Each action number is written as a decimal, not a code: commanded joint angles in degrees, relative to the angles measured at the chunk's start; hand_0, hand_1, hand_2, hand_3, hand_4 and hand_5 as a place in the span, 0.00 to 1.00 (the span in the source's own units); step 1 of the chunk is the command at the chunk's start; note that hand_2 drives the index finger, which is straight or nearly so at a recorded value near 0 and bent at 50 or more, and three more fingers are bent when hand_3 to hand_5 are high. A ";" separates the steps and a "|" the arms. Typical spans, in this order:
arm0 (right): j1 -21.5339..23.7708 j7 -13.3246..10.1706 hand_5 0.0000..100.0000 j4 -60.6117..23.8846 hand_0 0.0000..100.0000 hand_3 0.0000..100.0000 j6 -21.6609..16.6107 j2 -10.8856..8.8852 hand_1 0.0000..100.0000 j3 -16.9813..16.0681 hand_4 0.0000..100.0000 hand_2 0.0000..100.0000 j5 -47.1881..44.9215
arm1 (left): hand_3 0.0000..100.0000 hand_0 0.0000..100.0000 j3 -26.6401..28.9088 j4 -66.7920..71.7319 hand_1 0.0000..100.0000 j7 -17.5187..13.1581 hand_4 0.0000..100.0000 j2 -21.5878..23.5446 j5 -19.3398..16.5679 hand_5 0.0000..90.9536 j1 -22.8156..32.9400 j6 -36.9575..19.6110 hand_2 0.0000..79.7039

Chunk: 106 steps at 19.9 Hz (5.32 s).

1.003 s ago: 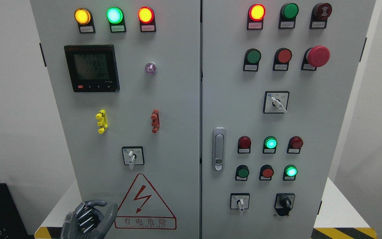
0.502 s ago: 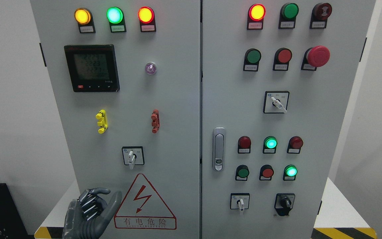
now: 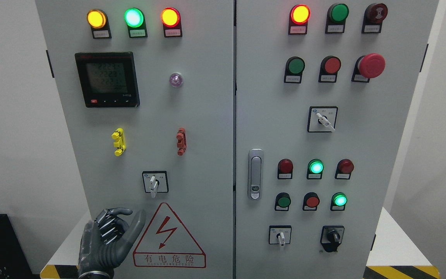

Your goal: Turn on light switch 1

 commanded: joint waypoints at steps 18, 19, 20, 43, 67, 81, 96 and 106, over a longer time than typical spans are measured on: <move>0.01 -0.04 0.00 0.00 0.31 0.00 -0.03 0.00 0.00 0.00 0.00 0.00 0.00 | 0.90 0.08 -3.01 2.53 0.69 0.52 0.93 -2.31 -0.70 0.89 -5.34 3.29 0.67; 0.01 -0.04 0.00 0.00 0.31 0.00 -0.03 0.00 0.00 0.00 0.00 0.00 0.00 | 0.90 0.08 -3.01 2.53 0.69 0.52 0.93 -2.31 -1.14 0.89 -5.34 3.55 0.67; 0.01 -0.04 0.00 0.00 0.31 0.00 -0.03 0.00 0.00 0.00 0.00 0.00 0.00 | 0.90 0.08 -3.01 2.53 0.69 0.52 0.93 -2.31 -1.41 0.89 -5.42 3.55 0.67; 0.01 -0.04 0.00 0.00 0.31 0.00 -0.03 0.00 0.00 0.00 0.00 0.00 0.00 | 0.90 0.15 -3.01 4.55 0.66 2.45 0.94 -2.49 -1.32 0.89 -7.80 4.52 0.68; 0.01 -0.04 0.00 0.00 0.31 0.00 -0.03 0.00 0.00 0.00 0.00 0.00 0.00 | 0.92 0.17 -3.28 5.34 0.64 2.54 0.93 -3.10 -1.50 0.91 -9.12 6.02 0.70; 0.01 -0.04 0.00 0.00 0.31 0.00 -0.03 0.00 0.00 0.00 0.00 0.00 0.00 | 0.92 0.18 -3.19 5.34 0.62 2.63 0.93 -3.45 -2.73 0.91 -9.47 6.02 0.70; 0.01 -0.04 0.00 0.00 0.31 0.00 -0.03 0.00 0.00 0.00 0.00 0.00 0.00 | 0.93 0.21 -3.19 5.52 0.61 2.63 0.93 -3.54 -2.73 0.91 -9.91 6.19 0.70; -0.08 -0.04 0.00 0.00 0.31 0.00 -0.03 0.00 0.00 0.00 0.00 0.00 0.00 | 0.94 0.22 -3.28 5.79 0.61 2.63 0.93 -3.63 -2.73 0.91 -9.91 6.63 0.70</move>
